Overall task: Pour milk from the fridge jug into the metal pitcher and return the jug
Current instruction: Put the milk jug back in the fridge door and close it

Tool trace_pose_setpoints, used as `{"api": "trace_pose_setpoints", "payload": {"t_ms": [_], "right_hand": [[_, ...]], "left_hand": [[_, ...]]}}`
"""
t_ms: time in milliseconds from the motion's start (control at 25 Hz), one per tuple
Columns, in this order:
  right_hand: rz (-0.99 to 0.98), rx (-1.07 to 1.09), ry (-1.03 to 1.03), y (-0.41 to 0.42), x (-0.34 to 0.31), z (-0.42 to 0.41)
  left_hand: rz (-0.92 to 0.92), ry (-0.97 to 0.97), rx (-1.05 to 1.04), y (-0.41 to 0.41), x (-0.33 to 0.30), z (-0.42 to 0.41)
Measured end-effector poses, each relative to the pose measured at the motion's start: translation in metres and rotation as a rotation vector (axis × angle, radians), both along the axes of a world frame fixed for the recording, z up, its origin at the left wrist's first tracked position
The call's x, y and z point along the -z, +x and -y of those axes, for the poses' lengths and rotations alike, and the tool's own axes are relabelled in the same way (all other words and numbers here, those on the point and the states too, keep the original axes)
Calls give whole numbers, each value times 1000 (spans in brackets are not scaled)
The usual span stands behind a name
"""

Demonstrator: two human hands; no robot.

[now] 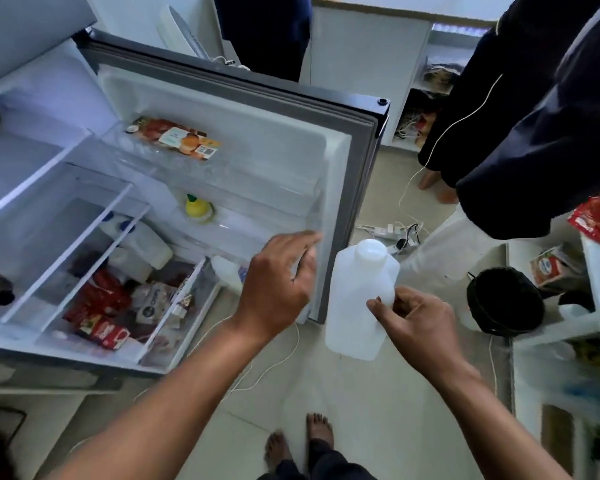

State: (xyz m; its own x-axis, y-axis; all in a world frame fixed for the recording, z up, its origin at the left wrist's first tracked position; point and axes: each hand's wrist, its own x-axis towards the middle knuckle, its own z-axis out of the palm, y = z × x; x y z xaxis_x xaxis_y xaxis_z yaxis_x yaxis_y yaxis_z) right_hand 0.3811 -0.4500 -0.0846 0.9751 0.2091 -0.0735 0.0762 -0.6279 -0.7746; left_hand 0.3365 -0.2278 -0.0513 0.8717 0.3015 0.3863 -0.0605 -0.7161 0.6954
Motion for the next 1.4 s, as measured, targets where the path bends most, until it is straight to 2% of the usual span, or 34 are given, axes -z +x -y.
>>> {"api": "trace_pose_setpoints", "payload": {"t_ms": [160, 240, 320, 360, 480, 640, 840, 960, 1120, 1400], "right_hand": [[-123, -93, -63, -22, 42, -34], [-171, -138, -97, -32, 60, -54], [-177, -182, -107, -38, 82, -77], [-179, -199, -107, -41, 96, -90], [-202, -243, -64, -51, 140, -128], [-154, -305, -48, -54, 208, -159], [-23, -326, -91, -17, 282, -184], [4, -283, -111, 11, 323, -188], [-109, -190, -106, 33, 375, -188], [-216, -85, -171, 68, 411, -188]], "left_hand": [[-589, -541, -251, -69, 108, -13], [-784, -964, -393, -89, 149, -16], [-843, -1421, -492, -95, 173, -20], [-814, -1585, -521, -96, 185, -24], [-617, -1856, -619, -91, 231, -45], [-442, -1925, -628, -69, 290, -85], [-428, -1909, -525, -26, 358, -119], [-479, -1832, -504, 3, 388, -125], [-572, -1736, -504, 32, 427, -119], [-754, -1418, -463, 63, 437, -108]]}}
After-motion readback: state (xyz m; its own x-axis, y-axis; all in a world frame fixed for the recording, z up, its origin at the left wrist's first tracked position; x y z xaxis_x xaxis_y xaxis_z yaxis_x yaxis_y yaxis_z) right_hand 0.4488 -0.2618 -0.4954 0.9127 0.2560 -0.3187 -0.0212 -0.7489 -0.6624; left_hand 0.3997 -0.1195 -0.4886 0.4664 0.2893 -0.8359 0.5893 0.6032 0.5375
